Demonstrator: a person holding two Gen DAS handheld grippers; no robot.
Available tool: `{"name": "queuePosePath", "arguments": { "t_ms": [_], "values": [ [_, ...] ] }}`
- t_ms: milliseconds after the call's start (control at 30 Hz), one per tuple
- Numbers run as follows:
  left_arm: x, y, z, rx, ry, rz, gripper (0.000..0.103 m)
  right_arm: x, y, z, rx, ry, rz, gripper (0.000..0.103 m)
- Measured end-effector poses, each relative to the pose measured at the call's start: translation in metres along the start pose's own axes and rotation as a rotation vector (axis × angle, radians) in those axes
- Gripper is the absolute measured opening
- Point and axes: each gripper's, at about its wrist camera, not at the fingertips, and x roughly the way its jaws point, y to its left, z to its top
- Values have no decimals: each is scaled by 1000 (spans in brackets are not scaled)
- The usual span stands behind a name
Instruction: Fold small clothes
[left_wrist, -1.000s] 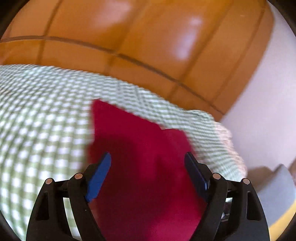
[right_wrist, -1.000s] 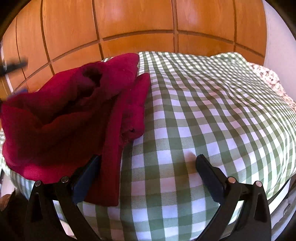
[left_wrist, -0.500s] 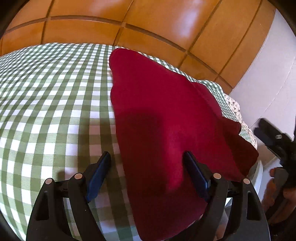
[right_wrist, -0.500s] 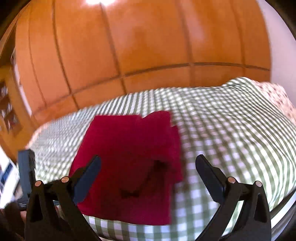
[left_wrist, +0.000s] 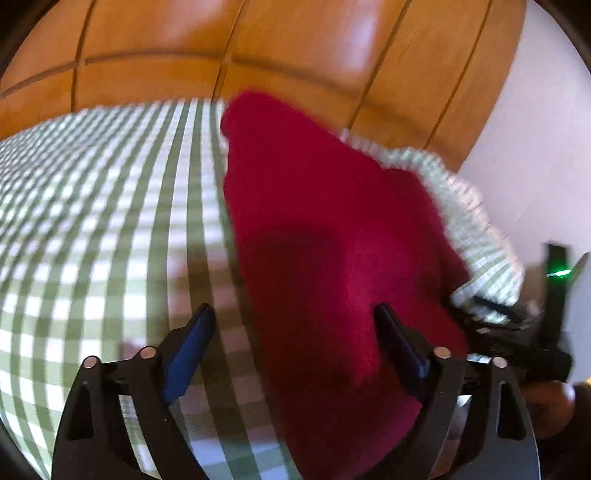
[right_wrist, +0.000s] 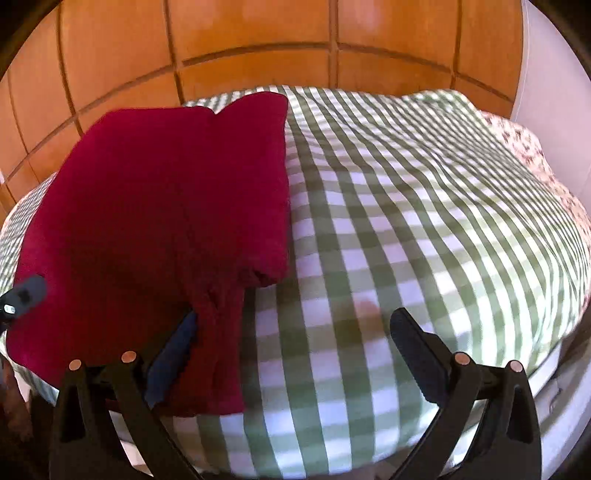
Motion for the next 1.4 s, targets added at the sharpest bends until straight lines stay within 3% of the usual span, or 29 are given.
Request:
{"name": "queuePosePath", "arguments": {
  "t_ms": [167, 300, 400, 567, 667, 767, 900, 1000, 1200, 1300, 1400],
  "values": [
    [-11, -11, -8, 77, -25, 40, 90, -11, -5, 15, 71, 15, 57, 101],
    [-34, -13, 8, 72, -94, 47, 90, -43, -1, 41, 82, -125, 88, 101],
    [-39, -12, 34, 49, -129, 60, 90, -41, 8, 61, 27, -159, 71, 101],
    [-12, -14, 77, 54, -99, 142, 90, -5, 24, 88, -43, -66, -1, 101],
    [21, -18, 91, 99, -30, 268, 90, 21, 21, 88, -69, -16, -49, 101],
    [54, -9, 91, 103, 52, 320, 92, 55, 10, 87, -20, 32, -49, 101],
    [73, -3, 91, 99, 76, 307, 92, 82, -6, 87, 89, 7, 9, 101],
    [71, -6, 87, 126, 54, 299, 92, 75, -5, 85, 73, -20, -3, 101],
    [51, 3, 75, 48, 18, 211, 93, 56, -13, 78, 144, 18, 48, 101],
    [32, 9, 59, -25, -9, 126, 92, 43, -17, 73, 165, 45, 68, 101],
    [18, 23, 40, -138, -21, 21, 94, 27, -30, 65, 254, 70, 153, 101]
  ]
}}
